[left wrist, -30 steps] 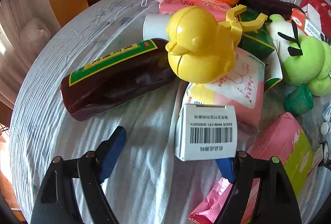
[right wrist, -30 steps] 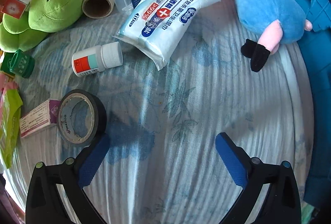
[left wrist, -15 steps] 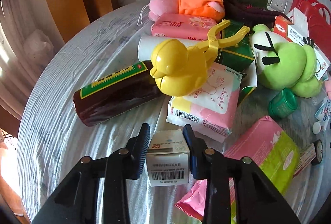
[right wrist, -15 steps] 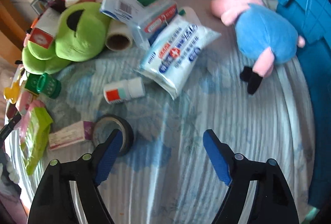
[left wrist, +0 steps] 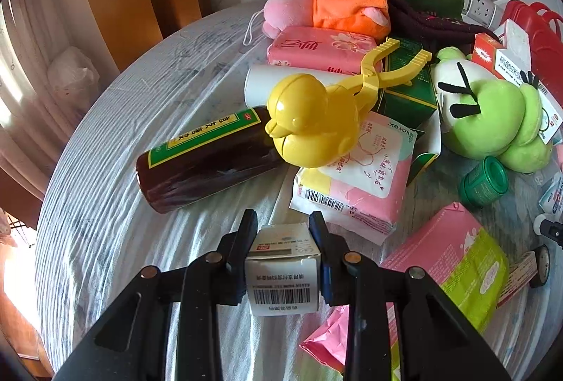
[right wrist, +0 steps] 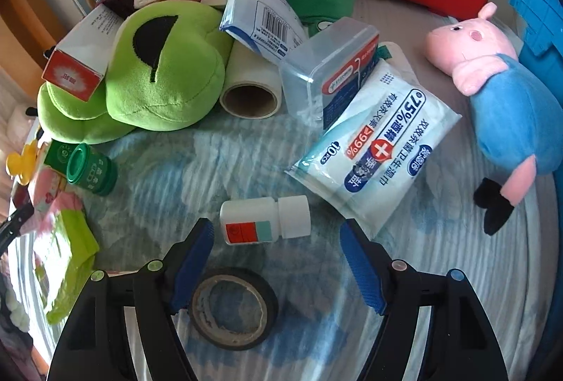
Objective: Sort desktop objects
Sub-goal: 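Grasp the white barcode box with left gripper while right grasps white pill bottle, then carry the box and pill bottle into the blue bin and release both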
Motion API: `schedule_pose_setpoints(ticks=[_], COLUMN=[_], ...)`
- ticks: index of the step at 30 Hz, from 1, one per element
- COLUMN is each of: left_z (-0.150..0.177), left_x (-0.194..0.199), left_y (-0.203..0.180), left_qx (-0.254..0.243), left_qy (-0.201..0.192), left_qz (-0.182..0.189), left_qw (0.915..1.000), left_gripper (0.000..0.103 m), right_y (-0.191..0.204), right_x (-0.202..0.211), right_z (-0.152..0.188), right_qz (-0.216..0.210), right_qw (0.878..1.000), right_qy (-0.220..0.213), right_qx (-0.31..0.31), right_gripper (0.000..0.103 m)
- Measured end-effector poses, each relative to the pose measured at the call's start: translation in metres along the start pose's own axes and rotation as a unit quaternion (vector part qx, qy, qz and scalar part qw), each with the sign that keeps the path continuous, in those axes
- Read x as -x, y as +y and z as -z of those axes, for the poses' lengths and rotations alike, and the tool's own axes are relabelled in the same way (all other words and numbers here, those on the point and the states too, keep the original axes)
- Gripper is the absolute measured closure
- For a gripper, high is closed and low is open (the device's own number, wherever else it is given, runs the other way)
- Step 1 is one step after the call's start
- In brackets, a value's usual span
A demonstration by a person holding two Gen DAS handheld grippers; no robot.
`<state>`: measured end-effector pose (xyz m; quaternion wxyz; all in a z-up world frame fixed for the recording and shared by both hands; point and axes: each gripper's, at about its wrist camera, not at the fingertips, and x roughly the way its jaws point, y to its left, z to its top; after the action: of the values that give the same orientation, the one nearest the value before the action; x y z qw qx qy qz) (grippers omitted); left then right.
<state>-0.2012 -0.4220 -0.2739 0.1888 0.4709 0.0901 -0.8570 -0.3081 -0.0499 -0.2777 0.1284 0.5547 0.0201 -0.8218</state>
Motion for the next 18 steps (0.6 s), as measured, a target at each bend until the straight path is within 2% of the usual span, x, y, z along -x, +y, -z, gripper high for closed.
schedule_pose_setpoints(ticks=[1,2,5,9,15,18], left_z=[0.0,0.0,0.0,0.002,0.018,0.032], left_x=[0.004,0.008,0.027,0.064,0.127,0.159], left_y=[0.0,-0.001,-0.001,-0.01,-0.04,-0.058], left_qx=[0.0,0.0,0.001,-0.004,-0.026,-0.025], left_qy=[-0.003,-0.007,-0.021,-0.054,-0.098,-0.115], left_qz=[-0.002,-0.005,-0.011,-0.015,-0.002,0.0], left_qw=[1.0,1.0,0.9997,0.9984,0.9948,0.993], left_gripper=[0.073,0.073,0.073,0.073,0.073,0.073], right_y=[0.001,0.002,0.003,0.003,0.001,0.013], right_x=[-0.002,-0.003,0.002,0.032,0.099,0.11], right_z=[0.0,0.001,0.003,0.011,0.037,0.038], right_qz=[0.006,0.012,0.006,-0.008,-0.026,-0.023], right_qw=[1.0,1.0,1.0,0.999,0.992,0.986], right_qy=[-0.002,-0.004,-0.01,-0.041,-0.114,-0.159], right_qx=[0.007,0.014,0.023,0.03,0.037,0.048], right_gripper=[0.037,0.053,0.053,0.053,0.053,0.053])
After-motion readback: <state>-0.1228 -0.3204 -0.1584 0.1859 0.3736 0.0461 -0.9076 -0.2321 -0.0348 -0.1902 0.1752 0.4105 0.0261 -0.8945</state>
